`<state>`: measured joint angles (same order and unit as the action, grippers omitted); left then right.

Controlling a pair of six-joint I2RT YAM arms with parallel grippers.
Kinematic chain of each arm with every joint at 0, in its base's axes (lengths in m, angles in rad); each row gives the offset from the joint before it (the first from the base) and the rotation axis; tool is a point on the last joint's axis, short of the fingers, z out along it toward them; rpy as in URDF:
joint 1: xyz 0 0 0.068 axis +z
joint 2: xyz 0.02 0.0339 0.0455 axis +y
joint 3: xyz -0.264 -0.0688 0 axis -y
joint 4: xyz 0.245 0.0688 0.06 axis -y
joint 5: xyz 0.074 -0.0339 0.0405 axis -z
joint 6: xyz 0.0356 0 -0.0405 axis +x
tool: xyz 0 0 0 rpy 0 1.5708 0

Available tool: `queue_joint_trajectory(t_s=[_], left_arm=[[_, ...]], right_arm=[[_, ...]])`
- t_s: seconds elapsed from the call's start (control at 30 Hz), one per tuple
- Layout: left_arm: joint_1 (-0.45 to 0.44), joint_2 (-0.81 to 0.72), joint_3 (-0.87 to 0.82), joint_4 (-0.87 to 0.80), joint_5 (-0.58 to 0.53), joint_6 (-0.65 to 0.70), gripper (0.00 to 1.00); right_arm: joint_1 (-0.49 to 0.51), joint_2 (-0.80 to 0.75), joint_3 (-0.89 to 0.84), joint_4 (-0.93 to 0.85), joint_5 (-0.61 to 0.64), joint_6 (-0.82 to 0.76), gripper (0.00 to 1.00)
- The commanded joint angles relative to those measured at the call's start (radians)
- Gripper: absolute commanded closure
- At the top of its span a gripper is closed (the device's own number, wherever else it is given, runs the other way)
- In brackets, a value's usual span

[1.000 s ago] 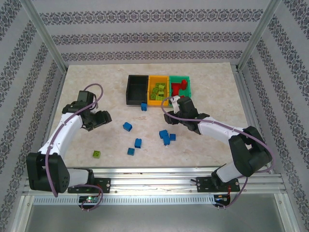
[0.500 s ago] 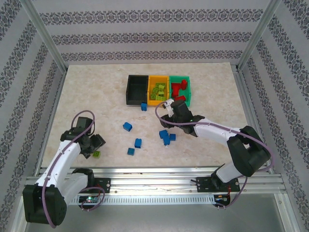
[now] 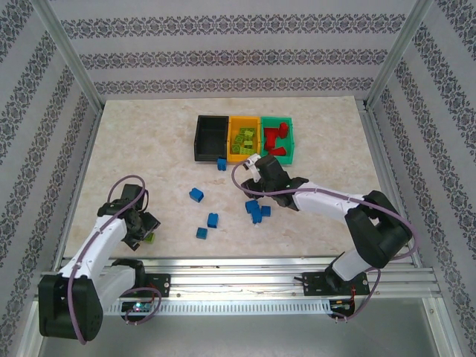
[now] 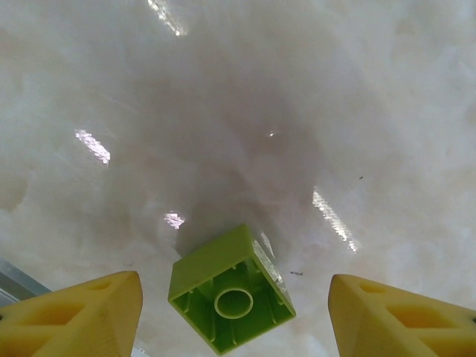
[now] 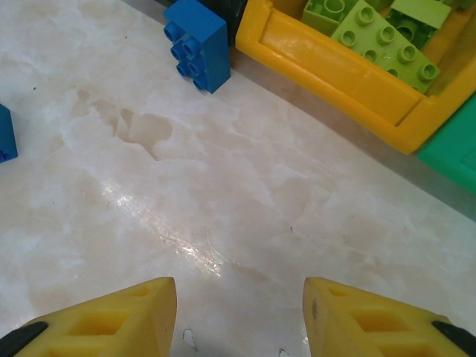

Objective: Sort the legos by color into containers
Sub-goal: Pick up the lego from the bottom-left of the table.

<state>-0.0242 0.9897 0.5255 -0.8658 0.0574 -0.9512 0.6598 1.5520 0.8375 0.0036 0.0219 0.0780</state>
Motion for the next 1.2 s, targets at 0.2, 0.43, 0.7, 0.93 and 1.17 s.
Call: queue_joint_trajectory(t_s=[0.2, 0.43, 0.7, 0.93, 1.17], left_arm=[[-0.006, 0.065, -0.024, 0.083, 0.03, -0.022, 0.35], [-0.008, 0.081, -0.042, 0.127, 0.037, -0.031, 0.49], [-0.014, 0.099, -0.011, 0.158, 0.052, -0.027, 0.64], [-0.05, 0.164, 0.089, 0.186, 0.069, -0.011, 0.68], [-0.122, 0.283, 0.274, 0.215, 0.047, 0.01, 0.68]], right_arm=[[0.035, 0.04, 0.055, -0.044, 0.069, -0.034, 0.51], [0.038, 0.039, 0.054, -0.041, 0.067, -0.035, 0.51], [0.04, 0.038, 0.052, -0.04, 0.075, -0.034, 0.51], [0.037, 0.031, 0.049, -0.038, 0.096, -0.027, 0.51], [-0.001, 0.015, 0.035, -0.037, 0.093, 0.013, 0.51]])
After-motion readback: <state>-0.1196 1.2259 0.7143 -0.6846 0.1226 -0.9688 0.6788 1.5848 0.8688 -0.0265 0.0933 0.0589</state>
